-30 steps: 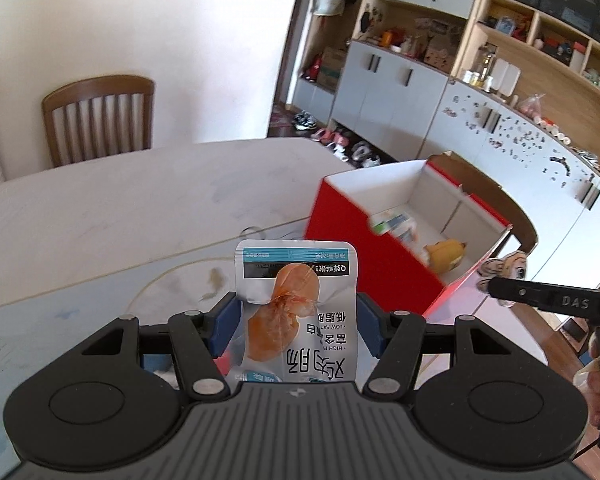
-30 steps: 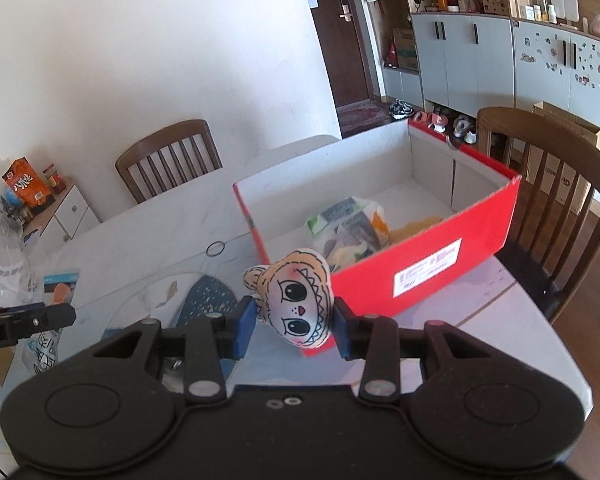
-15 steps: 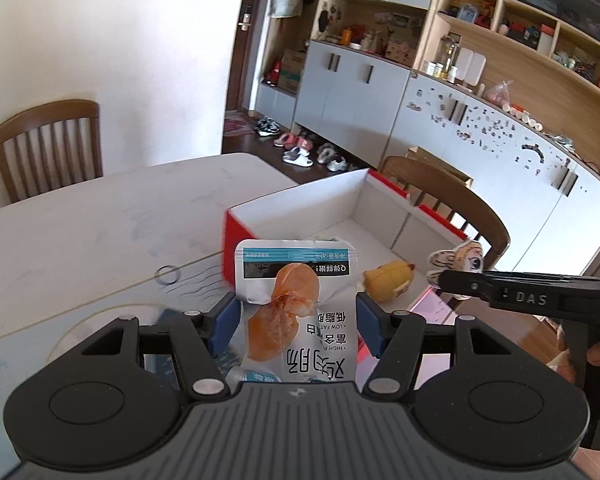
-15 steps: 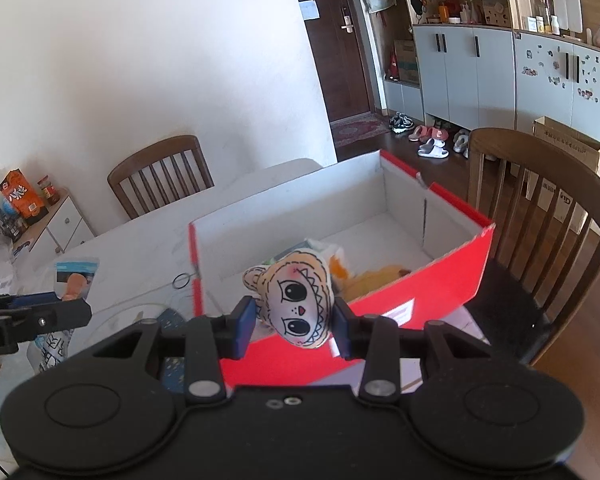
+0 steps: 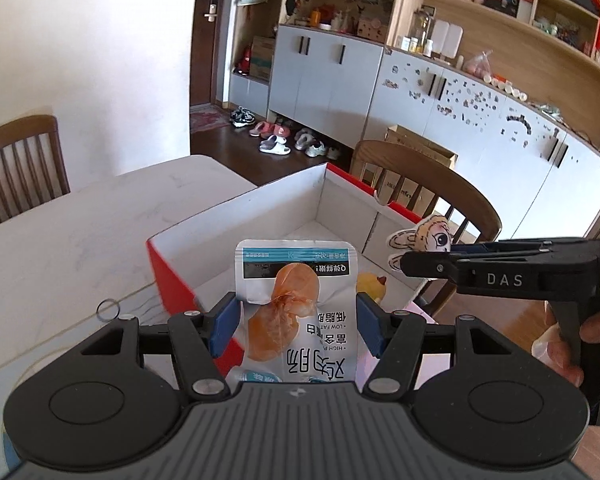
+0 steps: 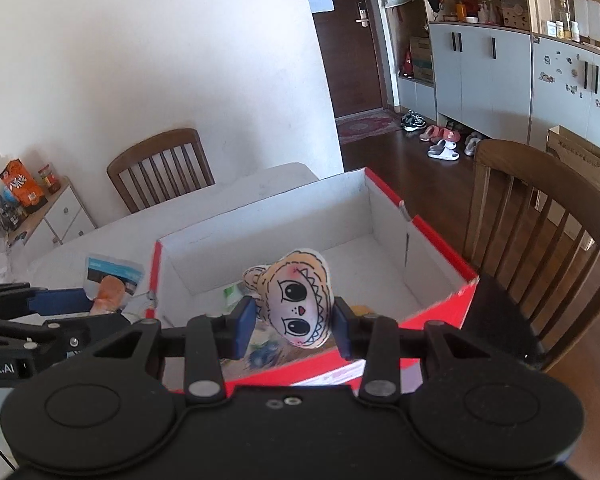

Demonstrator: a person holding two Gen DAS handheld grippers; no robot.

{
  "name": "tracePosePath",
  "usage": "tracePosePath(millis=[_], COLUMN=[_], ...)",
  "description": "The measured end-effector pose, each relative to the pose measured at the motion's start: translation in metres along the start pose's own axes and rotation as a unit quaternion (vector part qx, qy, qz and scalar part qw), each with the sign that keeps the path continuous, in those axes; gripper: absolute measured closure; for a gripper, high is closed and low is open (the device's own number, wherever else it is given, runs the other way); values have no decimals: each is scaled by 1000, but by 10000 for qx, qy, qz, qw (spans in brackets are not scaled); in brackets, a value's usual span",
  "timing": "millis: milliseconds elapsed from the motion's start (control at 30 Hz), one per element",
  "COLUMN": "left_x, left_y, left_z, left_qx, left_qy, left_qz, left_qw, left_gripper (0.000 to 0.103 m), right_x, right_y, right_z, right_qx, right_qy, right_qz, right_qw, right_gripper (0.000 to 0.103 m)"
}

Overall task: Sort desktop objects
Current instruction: 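Carry the snack bag and doll-face plush into the red box with both grippers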

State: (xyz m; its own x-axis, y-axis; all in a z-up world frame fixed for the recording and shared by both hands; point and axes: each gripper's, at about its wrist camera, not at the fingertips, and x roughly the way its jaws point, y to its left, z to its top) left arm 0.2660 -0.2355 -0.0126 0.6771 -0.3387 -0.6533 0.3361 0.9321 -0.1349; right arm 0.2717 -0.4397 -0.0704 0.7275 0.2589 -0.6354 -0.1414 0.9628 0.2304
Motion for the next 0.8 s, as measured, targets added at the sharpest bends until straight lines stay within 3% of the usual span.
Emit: tracePosePath(millis=[600, 800], left_x=[82, 108], left_y=[-16, -24], left_z=[37, 40], left_qx=[532, 703], left_qy=[415, 643], left_qz=[201, 246], left_qw=[9975, 9952], left_gripper=[41, 41], right_x=[67, 99], right_y=[-19, -34], right_z=[37, 45], right_qx=[-464, -288], right_qy=[582, 1038], right_qz=[32, 19], right_qw=[9972, 9942], right_gripper=[64, 64])
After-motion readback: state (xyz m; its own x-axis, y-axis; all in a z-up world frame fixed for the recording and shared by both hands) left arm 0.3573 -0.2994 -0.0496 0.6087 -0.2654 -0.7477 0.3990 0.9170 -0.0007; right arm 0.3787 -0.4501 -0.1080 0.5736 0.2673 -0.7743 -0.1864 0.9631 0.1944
